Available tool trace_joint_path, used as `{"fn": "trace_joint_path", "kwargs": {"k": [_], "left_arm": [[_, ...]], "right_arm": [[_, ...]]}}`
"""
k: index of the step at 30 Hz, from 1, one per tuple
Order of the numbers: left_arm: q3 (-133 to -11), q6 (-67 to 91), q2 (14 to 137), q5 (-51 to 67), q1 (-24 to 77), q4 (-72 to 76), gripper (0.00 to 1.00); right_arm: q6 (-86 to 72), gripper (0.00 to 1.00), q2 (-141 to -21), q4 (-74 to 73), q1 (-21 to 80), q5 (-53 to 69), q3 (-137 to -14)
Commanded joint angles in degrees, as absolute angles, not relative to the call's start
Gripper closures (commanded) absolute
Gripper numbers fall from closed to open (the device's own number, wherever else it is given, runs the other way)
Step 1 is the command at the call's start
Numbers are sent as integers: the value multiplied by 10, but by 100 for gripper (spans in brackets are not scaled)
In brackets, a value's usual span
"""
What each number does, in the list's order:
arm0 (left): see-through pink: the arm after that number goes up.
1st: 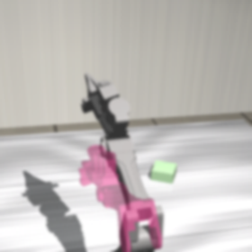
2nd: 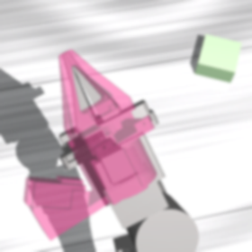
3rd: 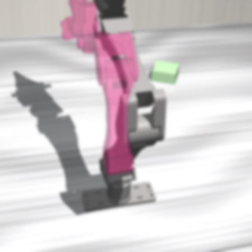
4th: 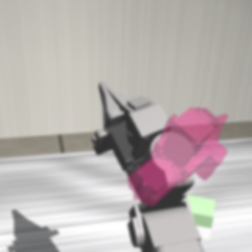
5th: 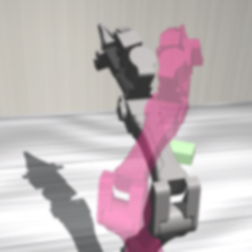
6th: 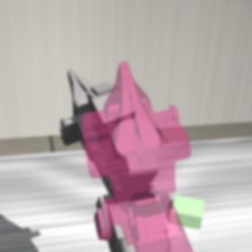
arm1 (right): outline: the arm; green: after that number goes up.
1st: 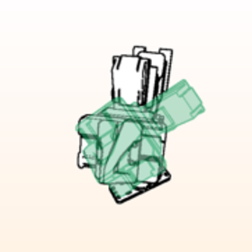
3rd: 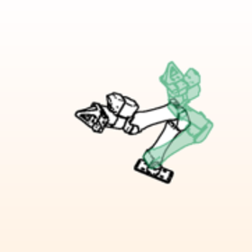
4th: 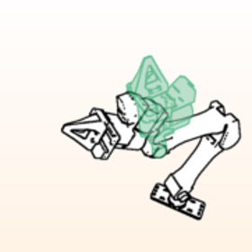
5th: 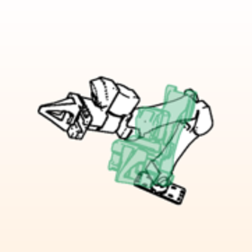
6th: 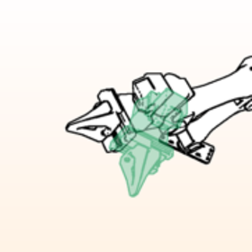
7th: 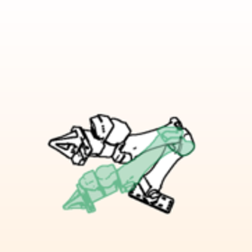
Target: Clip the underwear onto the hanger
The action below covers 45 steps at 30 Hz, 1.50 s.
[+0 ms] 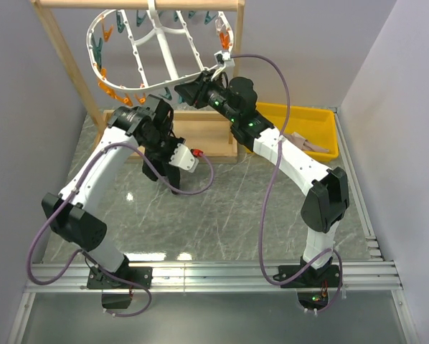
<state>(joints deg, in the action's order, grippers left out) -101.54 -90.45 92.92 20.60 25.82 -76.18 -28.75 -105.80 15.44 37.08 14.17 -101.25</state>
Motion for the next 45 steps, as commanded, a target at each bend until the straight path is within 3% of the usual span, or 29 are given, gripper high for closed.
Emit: {"fn": "trace_joint_path", "kwargs": {"k": [1, 12, 19, 27, 45], "left_arm": [[-986, -836, 890, 283, 254, -774, 100], [-1031, -521, 871, 453, 148, -725, 100], [-941, -354, 768, 417, 120, -526, 100], [-954, -283, 770, 335, 120, -453, 100], [-1013, -243, 824, 316, 122, -417, 100]], "right_arm": [[-293, 100, -1069, 146, 367, 135, -1033], [-307, 100, -1070, 142, 364, 138, -1038], [-317, 100, -1062, 139, 361, 142, -1035], [-336, 100, -1062, 135, 360, 147, -1035], [-334, 100, -1057, 151, 361, 164, -1013]]}}
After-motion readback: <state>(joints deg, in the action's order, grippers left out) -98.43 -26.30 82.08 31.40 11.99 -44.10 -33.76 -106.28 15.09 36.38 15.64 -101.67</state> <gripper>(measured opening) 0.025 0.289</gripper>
